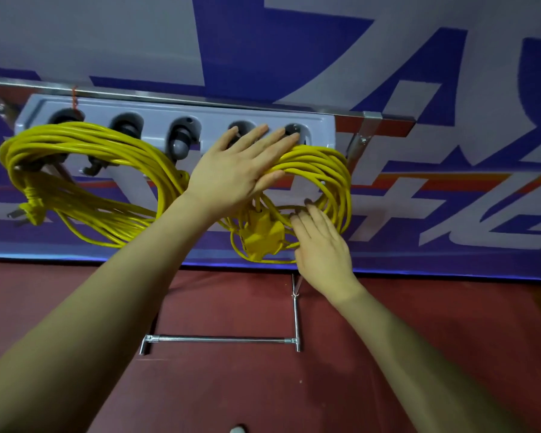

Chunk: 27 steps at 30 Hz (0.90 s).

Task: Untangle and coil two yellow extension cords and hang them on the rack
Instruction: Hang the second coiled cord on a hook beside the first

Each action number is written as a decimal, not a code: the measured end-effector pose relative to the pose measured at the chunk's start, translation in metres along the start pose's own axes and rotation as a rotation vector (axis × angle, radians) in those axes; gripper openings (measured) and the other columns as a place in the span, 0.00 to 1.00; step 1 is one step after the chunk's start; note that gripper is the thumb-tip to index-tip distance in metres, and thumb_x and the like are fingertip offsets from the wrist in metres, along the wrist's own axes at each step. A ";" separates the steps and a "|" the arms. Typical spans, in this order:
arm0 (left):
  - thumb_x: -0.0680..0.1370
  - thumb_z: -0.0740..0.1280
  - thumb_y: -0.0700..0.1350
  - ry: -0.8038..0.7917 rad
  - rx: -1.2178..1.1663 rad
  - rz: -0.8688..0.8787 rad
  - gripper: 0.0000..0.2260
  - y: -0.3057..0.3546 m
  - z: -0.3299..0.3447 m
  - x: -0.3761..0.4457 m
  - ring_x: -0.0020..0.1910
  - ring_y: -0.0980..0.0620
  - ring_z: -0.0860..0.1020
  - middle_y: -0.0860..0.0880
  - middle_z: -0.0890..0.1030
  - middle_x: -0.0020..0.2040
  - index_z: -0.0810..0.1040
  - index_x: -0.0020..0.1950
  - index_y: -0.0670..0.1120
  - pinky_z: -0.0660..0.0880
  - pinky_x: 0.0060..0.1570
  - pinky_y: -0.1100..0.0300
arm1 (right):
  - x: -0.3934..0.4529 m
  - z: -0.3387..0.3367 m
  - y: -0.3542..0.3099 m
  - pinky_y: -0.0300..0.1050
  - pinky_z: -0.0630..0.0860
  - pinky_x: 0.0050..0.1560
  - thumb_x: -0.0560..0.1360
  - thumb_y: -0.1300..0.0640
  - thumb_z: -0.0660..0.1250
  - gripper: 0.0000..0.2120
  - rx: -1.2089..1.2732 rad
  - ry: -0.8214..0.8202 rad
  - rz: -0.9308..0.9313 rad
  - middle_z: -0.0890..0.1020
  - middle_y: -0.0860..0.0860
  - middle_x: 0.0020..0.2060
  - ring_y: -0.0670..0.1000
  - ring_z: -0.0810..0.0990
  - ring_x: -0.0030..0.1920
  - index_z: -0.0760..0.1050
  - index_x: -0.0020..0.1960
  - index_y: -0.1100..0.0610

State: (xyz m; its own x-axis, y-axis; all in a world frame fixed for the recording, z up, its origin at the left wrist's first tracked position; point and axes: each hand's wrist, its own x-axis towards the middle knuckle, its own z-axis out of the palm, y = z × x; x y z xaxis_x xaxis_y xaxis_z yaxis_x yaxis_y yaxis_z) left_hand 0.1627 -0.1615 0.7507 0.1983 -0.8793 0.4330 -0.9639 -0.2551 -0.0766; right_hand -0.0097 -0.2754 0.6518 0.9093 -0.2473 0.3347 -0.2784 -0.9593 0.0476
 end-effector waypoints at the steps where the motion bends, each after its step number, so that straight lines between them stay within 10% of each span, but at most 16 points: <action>1: 0.82 0.45 0.59 0.006 0.003 0.001 0.25 0.001 0.000 0.000 0.74 0.46 0.63 0.49 0.64 0.75 0.57 0.77 0.51 0.62 0.68 0.45 | -0.004 0.000 0.000 0.48 0.60 0.73 0.68 0.62 0.56 0.22 0.015 0.016 -0.005 0.77 0.56 0.60 0.55 0.65 0.71 0.74 0.60 0.62; 12: 0.81 0.55 0.57 0.194 -0.039 -0.038 0.23 0.008 -0.004 -0.009 0.62 0.43 0.75 0.44 0.74 0.67 0.68 0.71 0.47 0.68 0.60 0.50 | -0.017 -0.019 0.006 0.43 0.66 0.53 0.77 0.54 0.62 0.12 0.273 0.339 -0.114 0.81 0.51 0.41 0.51 0.74 0.50 0.80 0.46 0.60; 27: 0.81 0.63 0.45 0.436 0.120 -0.112 0.11 0.022 0.001 -0.011 0.41 0.44 0.81 0.45 0.84 0.47 0.80 0.57 0.42 0.65 0.38 0.55 | 0.019 -0.062 0.014 0.47 0.62 0.59 0.73 0.43 0.63 0.26 0.390 0.413 0.370 0.74 0.56 0.60 0.53 0.69 0.60 0.70 0.65 0.59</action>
State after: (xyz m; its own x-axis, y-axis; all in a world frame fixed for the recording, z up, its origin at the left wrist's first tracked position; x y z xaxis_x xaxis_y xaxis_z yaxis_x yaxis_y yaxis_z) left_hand 0.1391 -0.1579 0.7433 0.1823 -0.5991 0.7796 -0.9083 -0.4062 -0.0998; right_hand -0.0154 -0.2851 0.7177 0.5608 -0.5711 0.5994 -0.3460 -0.8194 -0.4570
